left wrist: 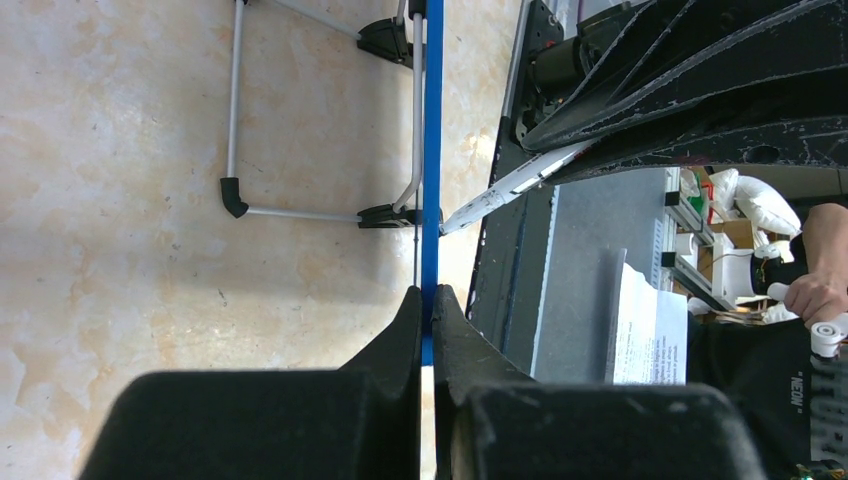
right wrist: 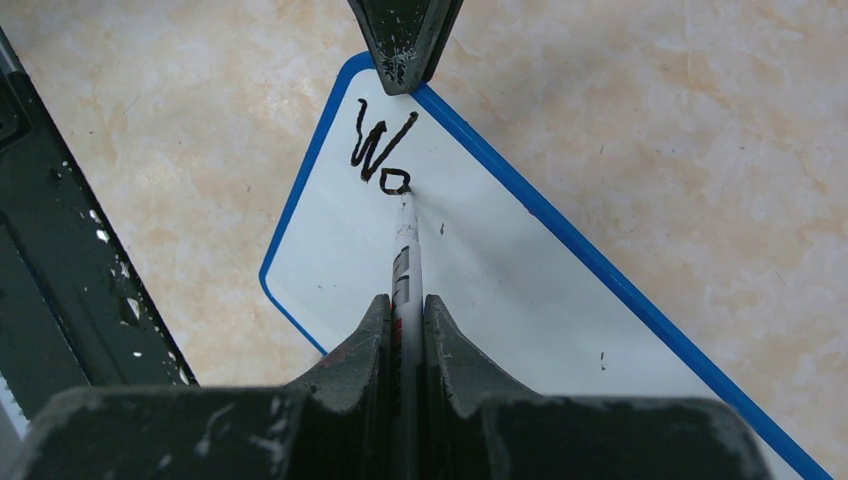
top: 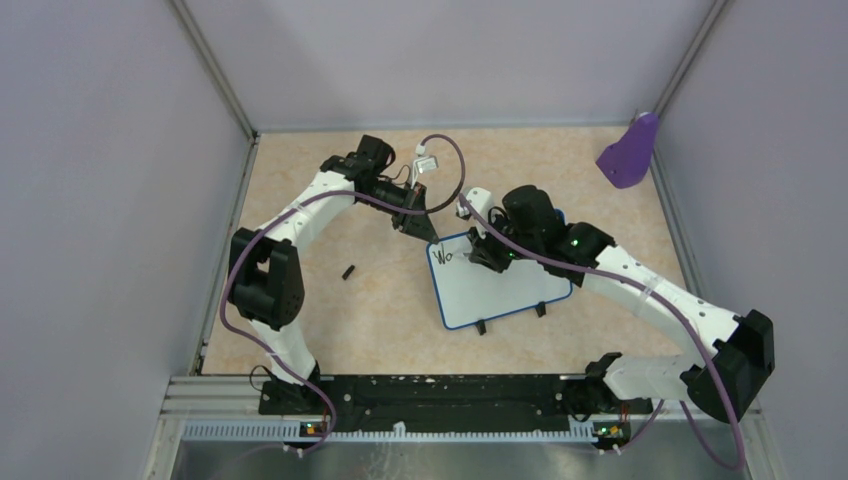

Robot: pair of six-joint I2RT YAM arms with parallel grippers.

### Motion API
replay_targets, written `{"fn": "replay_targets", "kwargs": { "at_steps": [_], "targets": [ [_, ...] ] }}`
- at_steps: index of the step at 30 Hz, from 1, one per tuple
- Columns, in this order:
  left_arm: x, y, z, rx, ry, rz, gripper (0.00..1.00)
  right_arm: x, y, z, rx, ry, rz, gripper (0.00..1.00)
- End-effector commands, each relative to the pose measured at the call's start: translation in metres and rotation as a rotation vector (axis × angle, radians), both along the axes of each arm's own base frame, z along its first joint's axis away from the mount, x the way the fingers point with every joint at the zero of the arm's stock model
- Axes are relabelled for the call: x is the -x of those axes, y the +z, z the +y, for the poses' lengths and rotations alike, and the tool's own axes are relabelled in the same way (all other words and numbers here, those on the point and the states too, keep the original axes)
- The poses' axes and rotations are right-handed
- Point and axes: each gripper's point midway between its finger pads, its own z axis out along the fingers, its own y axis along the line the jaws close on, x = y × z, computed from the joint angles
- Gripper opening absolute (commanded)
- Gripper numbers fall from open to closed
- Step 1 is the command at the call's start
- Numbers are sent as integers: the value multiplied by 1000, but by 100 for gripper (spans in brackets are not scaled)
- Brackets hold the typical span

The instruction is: Write a sentence on the whiteboard

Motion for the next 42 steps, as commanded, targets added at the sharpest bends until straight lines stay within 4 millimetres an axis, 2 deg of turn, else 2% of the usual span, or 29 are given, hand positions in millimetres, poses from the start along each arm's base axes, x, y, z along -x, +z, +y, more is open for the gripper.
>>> {"fn": "replay_targets", "kwargs": {
  "at_steps": [1,8,19,24,30,42],
  "targets": [
    [6,-4,-5,23,-31,25,0,-17,26,-1,-45,-44,-86,0],
    [6,-4,-5,20,-29,24,0,-6,5,-6,-1,-2,-45,0],
    [5,-5,-6,19,-30,27,0,1,-8,-9,31,19,-19,0],
    [5,-5,-6,21,-31,28,0,0,5,-12,22,7,-44,0],
    [6,-4,-7,20,-34,26,0,1,36,-12,-24,8,-85,0],
    [6,-4,-7,19,-35,24,0,-7,37,-5,-32,-1,-95,0]
  ]
}}
